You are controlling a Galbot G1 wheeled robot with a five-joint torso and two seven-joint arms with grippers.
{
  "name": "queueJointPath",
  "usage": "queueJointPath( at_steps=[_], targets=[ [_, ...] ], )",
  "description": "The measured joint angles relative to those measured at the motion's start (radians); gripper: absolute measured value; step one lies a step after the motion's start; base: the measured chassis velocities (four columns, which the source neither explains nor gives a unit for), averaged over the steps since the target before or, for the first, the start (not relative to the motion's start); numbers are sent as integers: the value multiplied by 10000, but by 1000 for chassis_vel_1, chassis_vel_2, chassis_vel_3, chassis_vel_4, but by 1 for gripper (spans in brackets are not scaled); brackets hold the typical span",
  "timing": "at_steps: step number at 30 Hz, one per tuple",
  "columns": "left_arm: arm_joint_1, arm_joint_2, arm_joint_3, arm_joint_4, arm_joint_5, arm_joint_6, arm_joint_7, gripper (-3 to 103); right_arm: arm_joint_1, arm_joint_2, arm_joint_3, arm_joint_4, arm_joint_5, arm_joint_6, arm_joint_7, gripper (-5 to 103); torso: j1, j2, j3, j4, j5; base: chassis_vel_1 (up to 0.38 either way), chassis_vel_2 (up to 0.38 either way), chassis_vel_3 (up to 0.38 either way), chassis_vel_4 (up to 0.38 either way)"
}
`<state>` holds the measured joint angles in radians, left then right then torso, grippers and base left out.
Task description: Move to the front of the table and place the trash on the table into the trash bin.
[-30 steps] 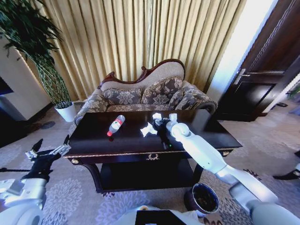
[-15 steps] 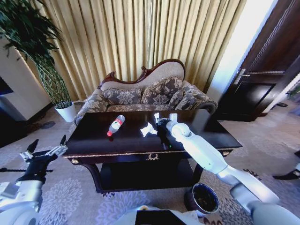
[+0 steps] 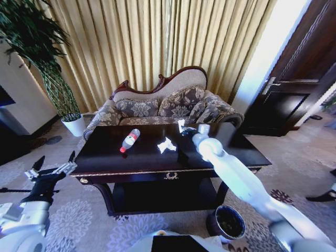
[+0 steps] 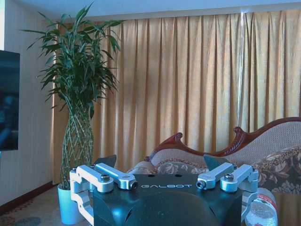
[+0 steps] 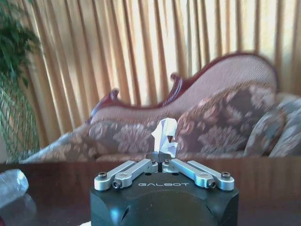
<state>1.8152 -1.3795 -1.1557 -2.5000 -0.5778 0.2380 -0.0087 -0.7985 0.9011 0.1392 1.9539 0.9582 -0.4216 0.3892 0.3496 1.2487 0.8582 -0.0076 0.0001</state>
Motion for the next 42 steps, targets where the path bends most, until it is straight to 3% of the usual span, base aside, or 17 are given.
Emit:
queueJointPath(
  at_steps=[4,6,8,9,17,21,35,42],
  targets=[
    [-108,-78,130,0,-10,3,-6,100,-2151,-598,1782,1668,-194,158,-27,0,-1,1,-1,-1,0,0,0,0,0],
    [-170,-78,170,0,-14,14,1,100,-2661,-697,2097,1898,-447,300,-30,0,-1,1,-1,-1,1,0,0,0,0],
    [-417,-38,220,0,-111,200,-2,100,-3750,-769,2796,2266,-1408,793,-199,0,-1,1,-1,0,-1,0,0,0,0],
    [-417,-38,220,0,-111,200,-2,100,-3750,-769,2796,2266,-1408,793,-199,0,-1,1,-1,0,-1,0,0,0,0],
    [-537,188,172,0,-620,322,175,100,-6694,-22,5031,3250,-1959,1792,-1954,0,-1,1,-1,0,-1,0,0,0,0],
    [-532,306,141,0,-877,401,253,100,-7664,226,5627,3492,-2138,1896,-2382,0,-1,1,-1,0,-2,0,0,0,0],
    [-484,889,-104,0,-1315,860,459,100,-8954,1477,6146,4154,-3116,2138,-2575,0,3,-1,2,2,-3,0,0,0,0],
    [-483,1228,-112,0,-708,1001,431,100,-9062,1864,6133,4381,-3348,2192,-2565,0,4,-2,2,2,-3,66,-62,-68,67]
  ],
)
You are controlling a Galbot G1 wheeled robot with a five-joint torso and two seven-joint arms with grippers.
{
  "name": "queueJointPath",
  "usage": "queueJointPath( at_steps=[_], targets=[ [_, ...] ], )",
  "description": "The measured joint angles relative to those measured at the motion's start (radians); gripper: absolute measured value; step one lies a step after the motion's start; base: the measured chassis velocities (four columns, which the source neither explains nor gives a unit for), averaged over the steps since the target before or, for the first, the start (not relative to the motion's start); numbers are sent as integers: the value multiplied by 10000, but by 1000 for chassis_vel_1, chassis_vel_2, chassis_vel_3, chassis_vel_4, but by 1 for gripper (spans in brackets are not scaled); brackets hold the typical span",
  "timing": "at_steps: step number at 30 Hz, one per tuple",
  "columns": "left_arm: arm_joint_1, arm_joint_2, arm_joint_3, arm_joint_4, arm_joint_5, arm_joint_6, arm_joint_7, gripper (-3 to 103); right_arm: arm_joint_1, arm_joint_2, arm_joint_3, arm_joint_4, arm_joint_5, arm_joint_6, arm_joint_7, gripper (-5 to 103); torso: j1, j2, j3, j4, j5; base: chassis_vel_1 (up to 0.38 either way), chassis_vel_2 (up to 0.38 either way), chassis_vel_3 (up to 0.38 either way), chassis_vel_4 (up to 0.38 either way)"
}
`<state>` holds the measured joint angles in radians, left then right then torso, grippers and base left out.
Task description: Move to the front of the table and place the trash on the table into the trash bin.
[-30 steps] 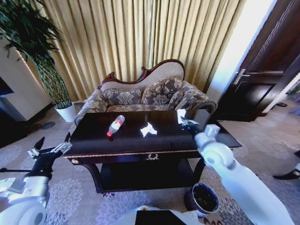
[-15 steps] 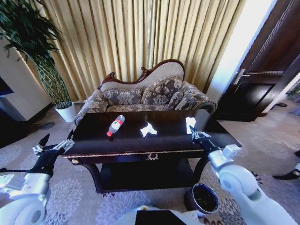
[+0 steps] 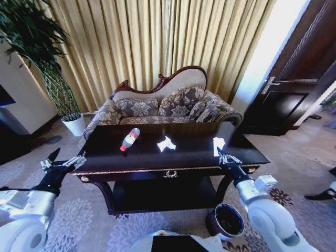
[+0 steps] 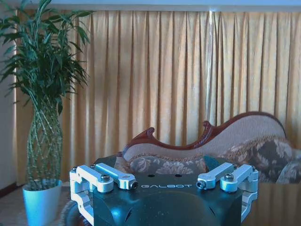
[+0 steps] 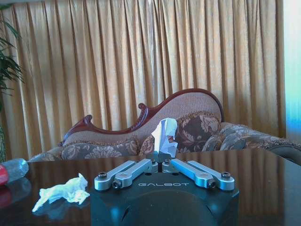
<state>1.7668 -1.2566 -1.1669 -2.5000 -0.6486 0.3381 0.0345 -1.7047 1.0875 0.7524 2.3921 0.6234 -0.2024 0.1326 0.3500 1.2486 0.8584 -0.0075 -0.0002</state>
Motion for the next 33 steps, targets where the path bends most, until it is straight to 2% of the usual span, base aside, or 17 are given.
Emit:
queueJointPath(
  at_steps=[10,16,21,25,27,30,33],
  targets=[
    [-162,204,-42,0,226,86,1,100,3,174,-46,64,-229,27,29,0,-8,3,-3,-1,1,155,-168,-140,152],
    [-130,123,-13,0,184,81,0,100,39,250,-568,-212,-667,77,26,0,-8,4,-3,0,0,63,-69,-67,72],
    [-121,97,-89,0,62,45,0,100,104,513,-837,-1609,-1137,161,-97,0,-1,0,1,0,4,0,0,0,0],
    [-123,56,-125,0,6,26,4,100,99,753,-897,-2899,-1419,581,-153,0,1,-1,1,-1,3,0,0,0,0],
    [-137,-23,-73,0,5,19,9,100,281,873,-1066,-4237,-1704,869,-169,0,-1,0,0,0,3,0,0,0,0],
    [-137,-94,-33,0,6,12,14,100,515,944,-1188,-5132,-1795,907,-170,0,-3,0,-1,-2,4,0,0,0,0],
    [-50,-267,-34,0,38,-113,14,100,1227,970,-1434,-6859,-1705,915,-122,0,-3,0,0,-1,3,0,0,0,0]
  ],
)
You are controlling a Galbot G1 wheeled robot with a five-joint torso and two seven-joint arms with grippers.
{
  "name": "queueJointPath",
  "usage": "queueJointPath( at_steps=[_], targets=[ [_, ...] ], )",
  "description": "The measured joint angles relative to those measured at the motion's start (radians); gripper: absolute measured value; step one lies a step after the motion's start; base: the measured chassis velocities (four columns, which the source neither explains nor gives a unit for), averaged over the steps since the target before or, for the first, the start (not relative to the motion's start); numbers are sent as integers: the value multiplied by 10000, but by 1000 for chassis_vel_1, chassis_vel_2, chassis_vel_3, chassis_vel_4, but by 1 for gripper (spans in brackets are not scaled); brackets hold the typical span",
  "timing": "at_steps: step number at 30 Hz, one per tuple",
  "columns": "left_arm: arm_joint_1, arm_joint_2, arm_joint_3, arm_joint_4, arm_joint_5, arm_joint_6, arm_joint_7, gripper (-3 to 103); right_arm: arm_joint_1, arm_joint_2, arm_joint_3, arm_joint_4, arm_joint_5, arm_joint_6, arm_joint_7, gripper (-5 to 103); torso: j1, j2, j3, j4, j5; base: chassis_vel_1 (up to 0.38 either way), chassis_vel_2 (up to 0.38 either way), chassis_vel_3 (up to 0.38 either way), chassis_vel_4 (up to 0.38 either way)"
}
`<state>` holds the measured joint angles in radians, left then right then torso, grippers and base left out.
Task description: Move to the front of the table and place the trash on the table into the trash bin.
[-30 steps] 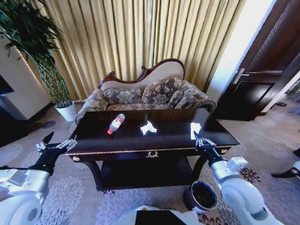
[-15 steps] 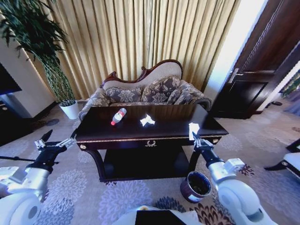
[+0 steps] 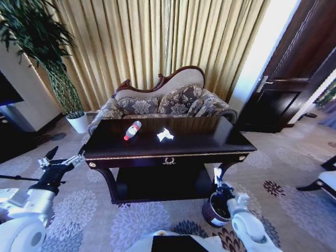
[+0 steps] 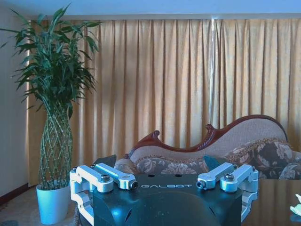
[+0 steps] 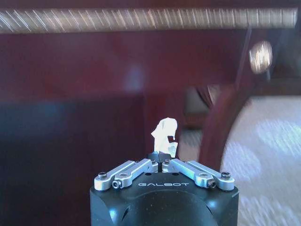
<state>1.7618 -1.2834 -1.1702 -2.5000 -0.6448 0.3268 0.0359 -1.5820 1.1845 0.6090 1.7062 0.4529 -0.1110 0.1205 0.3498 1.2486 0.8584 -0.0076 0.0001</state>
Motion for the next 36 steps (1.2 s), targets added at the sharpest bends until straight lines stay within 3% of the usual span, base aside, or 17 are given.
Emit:
queueJointPath(
  at_steps=[11,18,22,26,34,36],
  targets=[
    [183,-95,-121,0,12,-220,-4,100,2297,-97,-188,-4585,-882,208,298,0,1,-1,0,2,0,0,0,0,0],
    [101,-125,-86,0,-12,-219,-5,100,2654,-70,-55,-5691,-1062,340,706,-3,0,0,-1,1,-2,0,0,0,0],
    [111,-162,19,0,-6,-210,-6,100,2678,0,-20,-5887,-1283,341,747,8,-1,0,0,0,-3,0,0,0,0],
    [6,-51,71,0,-1,-178,-7,100,2670,217,17,-5914,-1311,341,935,29,-1,1,-1,1,-2,0,0,0,0],
    [-48,-5,101,0,-15,-144,-13,100,2608,386,35,-5831,-1290,393,1012,51,-1,1,-1,1,-1,0,0,0,0],
    [-38,-26,115,0,-15,-143,-12,100,2585,382,33,-5739,-1271,399,1018,67,-1,1,-1,1,-1,0,0,0,0]
  ],
)
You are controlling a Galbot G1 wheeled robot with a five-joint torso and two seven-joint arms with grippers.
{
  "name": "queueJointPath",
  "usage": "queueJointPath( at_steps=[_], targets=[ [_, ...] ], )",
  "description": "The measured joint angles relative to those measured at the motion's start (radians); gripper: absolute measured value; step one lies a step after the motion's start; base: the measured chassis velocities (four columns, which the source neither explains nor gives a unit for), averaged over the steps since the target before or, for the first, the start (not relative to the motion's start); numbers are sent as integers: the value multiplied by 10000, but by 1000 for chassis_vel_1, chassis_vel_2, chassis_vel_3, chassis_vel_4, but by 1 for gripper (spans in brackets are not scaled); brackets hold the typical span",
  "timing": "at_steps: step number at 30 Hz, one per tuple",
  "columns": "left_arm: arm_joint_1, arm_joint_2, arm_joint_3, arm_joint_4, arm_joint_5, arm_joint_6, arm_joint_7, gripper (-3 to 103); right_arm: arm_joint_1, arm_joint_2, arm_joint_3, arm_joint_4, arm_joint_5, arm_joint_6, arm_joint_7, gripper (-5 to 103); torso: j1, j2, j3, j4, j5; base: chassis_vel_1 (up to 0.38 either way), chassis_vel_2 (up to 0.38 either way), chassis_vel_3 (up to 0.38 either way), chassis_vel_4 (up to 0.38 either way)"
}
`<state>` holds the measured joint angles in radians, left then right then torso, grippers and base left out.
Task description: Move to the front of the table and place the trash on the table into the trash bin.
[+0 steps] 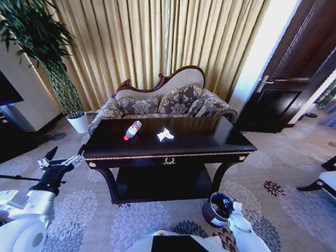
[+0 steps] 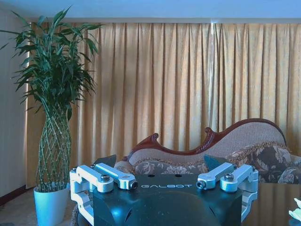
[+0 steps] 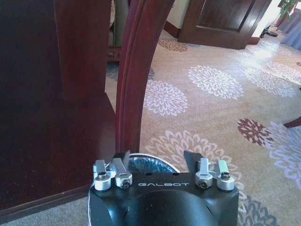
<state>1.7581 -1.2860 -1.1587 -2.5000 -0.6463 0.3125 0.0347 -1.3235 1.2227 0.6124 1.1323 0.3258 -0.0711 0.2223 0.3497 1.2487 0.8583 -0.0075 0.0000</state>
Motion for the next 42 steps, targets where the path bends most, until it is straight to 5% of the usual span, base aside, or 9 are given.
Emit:
queueJointPath(
  at_steps=[2,9,17,24,27,37,42],
  targets=[
    [2,-1,-1,0,-1,0,1,100,-2,-7,0,19,5,1,1,67,0,0,0,0,0,0,0,0,0],
    [9,1,-33,0,-20,-6,5,100,-27,-34,8,172,72,3,17,97,0,0,0,0,0,0,0,0,0],
    [8,-1,21,0,-41,-25,8,100,-253,-3,109,715,336,3,11,100,0,0,0,0,2,0,0,0,0],
    [-25,49,51,0,-100,-41,9,100,-1239,63,820,3076,629,-109,-769,100,0,0,0,0,0,0,0,0,0],
    [-125,69,183,14,-109,-45,11,100,-2771,115,1570,7001,1631,-126,-1650,100,-1,0,0,-1,0,0,0,0,0],
    [-311,12,197,193,-75,16,-19,100,-3703,41,1363,11842,2166,-1100,-1929,100,0,1,0,0,-2,0,0,0,0],
    [-294,4,181,208,-71,9,-29,100,-3780,-107,1177,12937,2233,-1611,-1907,100,-1,1,-1,0,-2,0,0,0,0]
  ],
)
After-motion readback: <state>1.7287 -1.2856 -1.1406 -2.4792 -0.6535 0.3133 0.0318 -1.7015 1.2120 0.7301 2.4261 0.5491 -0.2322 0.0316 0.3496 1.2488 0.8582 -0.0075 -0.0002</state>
